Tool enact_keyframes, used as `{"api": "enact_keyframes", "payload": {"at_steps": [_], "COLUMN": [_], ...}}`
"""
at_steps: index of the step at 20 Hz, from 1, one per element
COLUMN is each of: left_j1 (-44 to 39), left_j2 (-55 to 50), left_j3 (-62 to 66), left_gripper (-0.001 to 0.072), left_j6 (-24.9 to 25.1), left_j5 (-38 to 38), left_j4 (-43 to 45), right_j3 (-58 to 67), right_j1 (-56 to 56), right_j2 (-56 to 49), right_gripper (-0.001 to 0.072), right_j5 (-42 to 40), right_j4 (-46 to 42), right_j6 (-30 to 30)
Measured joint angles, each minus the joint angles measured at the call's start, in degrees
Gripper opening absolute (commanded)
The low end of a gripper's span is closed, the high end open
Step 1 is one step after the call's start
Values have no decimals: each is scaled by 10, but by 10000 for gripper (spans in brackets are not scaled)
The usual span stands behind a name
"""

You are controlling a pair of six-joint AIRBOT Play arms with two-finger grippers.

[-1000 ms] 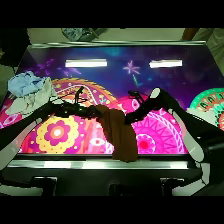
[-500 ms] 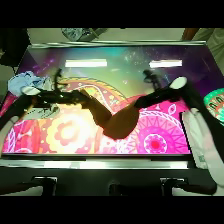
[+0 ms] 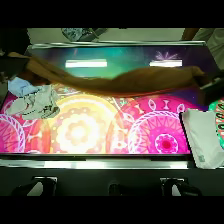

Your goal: Fold the shirts.

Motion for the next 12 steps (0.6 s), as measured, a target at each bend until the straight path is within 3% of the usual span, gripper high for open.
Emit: {"api": "enact_keyframes", "payload": {"at_steps": [4,7,12], "left_j1": [13,15,-34], "left_j2": [37,43,31], "left_j3": [-13,-73,-206], "left_gripper": [30,30,29], "left_j6": [-47,-73,-77], "left_j5": [-59,-116,-136], "left_j4": [111,201,263], "right_j3": [-30,-119,-275], "right_j1": [-6,-7,-8], "right_j2": [51,68,68], "right_gripper": [43,42,44], "right_j5": [142,220,208], "right_j4": [-85,-111,-112], "right_j6": [29,38,43]}}
